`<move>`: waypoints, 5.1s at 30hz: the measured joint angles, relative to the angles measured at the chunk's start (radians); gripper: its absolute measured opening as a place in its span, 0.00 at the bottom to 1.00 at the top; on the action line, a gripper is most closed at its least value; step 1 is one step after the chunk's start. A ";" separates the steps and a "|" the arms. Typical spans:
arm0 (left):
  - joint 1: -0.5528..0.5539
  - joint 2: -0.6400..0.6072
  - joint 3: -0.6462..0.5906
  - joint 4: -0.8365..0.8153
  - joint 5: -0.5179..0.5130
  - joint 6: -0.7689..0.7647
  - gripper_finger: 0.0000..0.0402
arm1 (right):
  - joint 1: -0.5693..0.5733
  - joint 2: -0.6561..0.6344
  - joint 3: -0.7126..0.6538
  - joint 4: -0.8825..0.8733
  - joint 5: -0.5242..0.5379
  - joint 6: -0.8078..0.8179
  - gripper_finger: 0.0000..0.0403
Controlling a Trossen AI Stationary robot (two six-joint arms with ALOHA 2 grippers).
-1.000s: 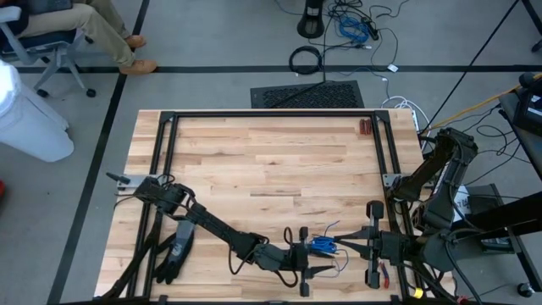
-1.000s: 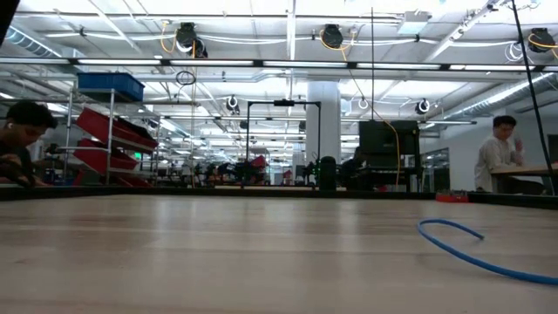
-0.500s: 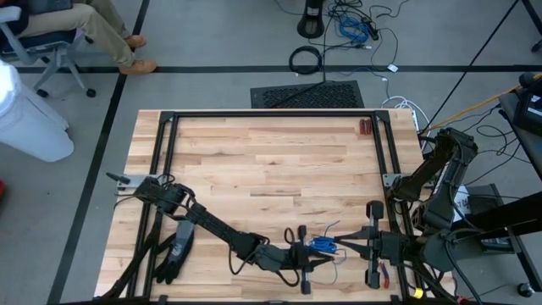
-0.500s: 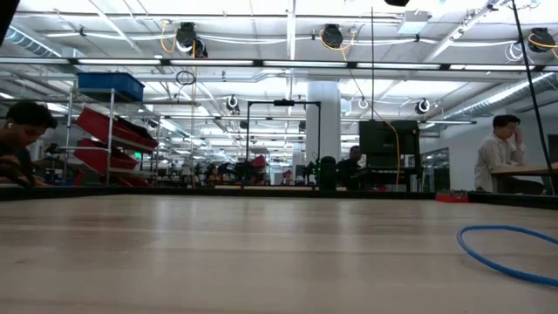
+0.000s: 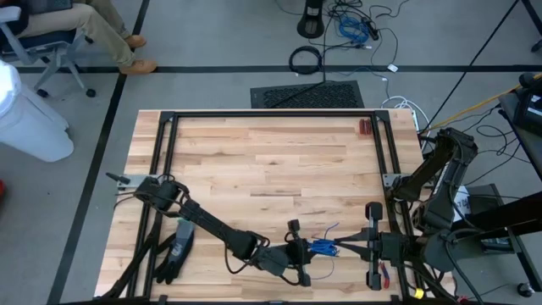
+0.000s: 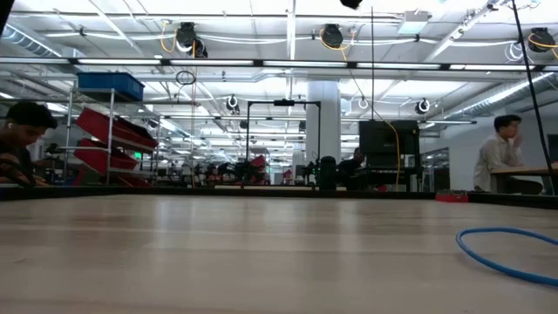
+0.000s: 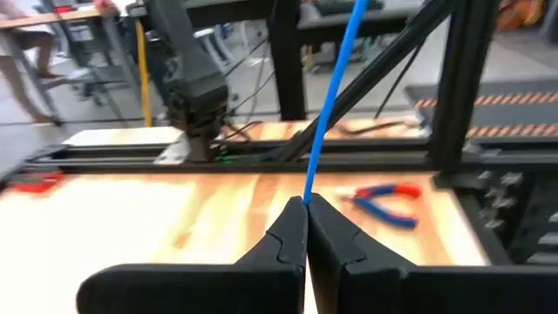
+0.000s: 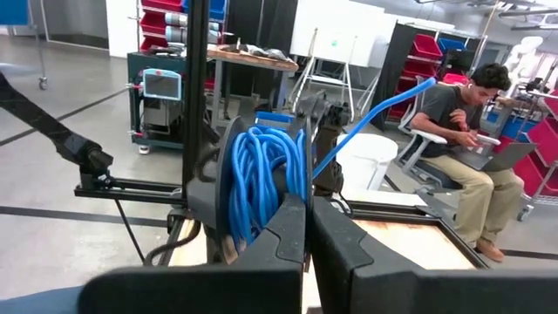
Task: Coil cords
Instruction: Coil the blue wire onto the spool
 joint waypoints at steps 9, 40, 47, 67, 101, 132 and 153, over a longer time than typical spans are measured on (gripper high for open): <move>-0.048 -0.137 0.000 -0.352 -0.158 -0.024 0.00 | 0.008 0.000 0.000 -0.001 0.000 -0.002 0.00; -0.197 -0.450 0.000 -0.859 -0.412 -0.277 0.00 | -0.048 0.000 0.000 -0.137 -0.096 0.072 0.00; -0.188 -0.451 0.001 -0.806 -0.317 -0.268 0.00 | -0.079 0.014 0.000 -0.152 -0.105 0.031 0.00; -0.188 -0.451 0.182 -0.938 -0.245 -0.227 0.00 | -0.087 0.031 0.000 -0.158 -0.101 -0.021 0.00; -0.094 -0.379 0.239 -0.608 -0.119 -0.183 0.00 | -0.175 0.066 0.000 -0.122 -0.015 0.001 0.00; -0.038 -0.209 0.238 -0.379 -0.061 -0.142 0.00 | -0.181 0.066 0.000 -0.120 0.061 0.102 0.00; -0.059 -0.209 0.238 -0.514 -0.045 -0.169 0.09 | -0.170 0.068 0.000 -0.059 0.047 0.089 0.00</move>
